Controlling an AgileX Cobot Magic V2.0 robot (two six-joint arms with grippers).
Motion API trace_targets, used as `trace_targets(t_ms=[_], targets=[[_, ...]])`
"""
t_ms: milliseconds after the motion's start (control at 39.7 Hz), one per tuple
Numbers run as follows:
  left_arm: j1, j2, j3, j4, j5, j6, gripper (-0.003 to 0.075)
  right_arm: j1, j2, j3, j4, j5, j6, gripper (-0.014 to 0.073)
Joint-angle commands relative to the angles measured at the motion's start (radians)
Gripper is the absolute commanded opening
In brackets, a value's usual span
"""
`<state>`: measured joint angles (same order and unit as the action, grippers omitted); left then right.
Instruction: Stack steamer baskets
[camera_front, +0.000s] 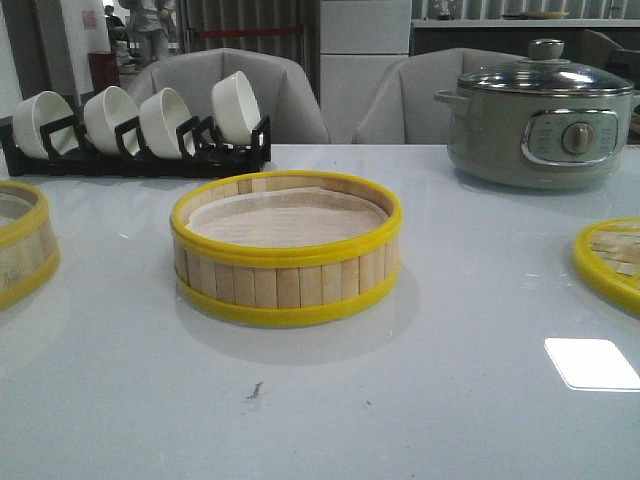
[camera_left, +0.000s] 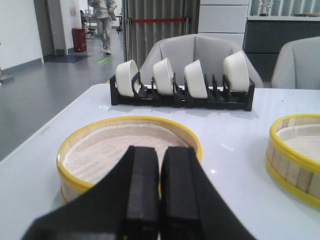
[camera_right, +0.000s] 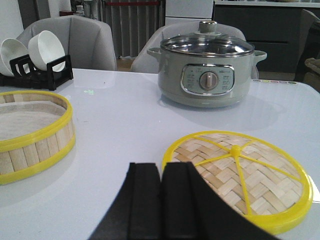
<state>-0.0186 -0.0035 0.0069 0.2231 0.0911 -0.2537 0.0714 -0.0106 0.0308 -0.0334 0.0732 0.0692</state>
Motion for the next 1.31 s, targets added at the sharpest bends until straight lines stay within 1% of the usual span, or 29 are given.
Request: trace_targets(t_ms=[0,176,226,277,403,503,679,805,856,956,1132,1283], targets=[[0.000,-0.015,0.002,0.021,-0.084,-0.007,0.0102,0.000,-0.021,-0.015,-0.006,-0.087,-0.004,0.0052],[0.000,-0.015,0.002,0.013,-0.068,-0.007,0.0102,0.000,-0.021,-0.015,-0.006,-0.087,-0.004,0.0052],[0.000,-0.011,0.000,-0.062,-0.073,-0.009,0.0102,0.000,-0.021,-0.015,-0.006,-0.087,-0.004,0.0052],[0.000,-0.006,-0.011,-0.081,-0.077,-0.009,0.0102,0.000,-0.021,-0.015,-0.006,-0.087,-0.004,0.0052],[0.000,0.083,-0.128,-0.144,-0.030,-0.009,0.0102,0.000,-0.021,-0.015,-0.006,-0.087,-0.004,0.0052],[0.000,0.249,-0.335,-0.144,0.087,-0.009,0.0102,0.000,-0.021,-0.015,-0.006,-0.087,-0.004,0.0052],[0.000,0.604,-0.827,-0.088,0.381,0.009,0.0102,0.000,-0.021,-0.015,-0.006,-0.087,-0.004,0.0052],[0.000,0.788,-1.110,-0.095,0.538,0.108,0.0102,0.000,-0.021,-0.015,-0.006,-0.087,-0.004,0.0052],[0.000,0.840,-1.176,-0.095,0.573,0.138,0.0102,0.000,-0.021,-0.015,-0.006,-0.087,-0.004,0.0052],[0.000,0.917,-1.253,-0.095,0.631,0.180,0.0102,0.000,-0.021,-0.015,-0.006,-0.087,-0.004,0.0052],[0.000,0.959,-1.256,-0.097,0.670,0.182,0.0102,0.000,-0.021,-0.015,-0.006,-0.087,-0.004,0.0052],[0.000,0.983,-1.256,-0.099,0.674,0.186,0.0102,0.000,-0.021,-0.015,-0.006,-0.087,-0.004,0.0052]])
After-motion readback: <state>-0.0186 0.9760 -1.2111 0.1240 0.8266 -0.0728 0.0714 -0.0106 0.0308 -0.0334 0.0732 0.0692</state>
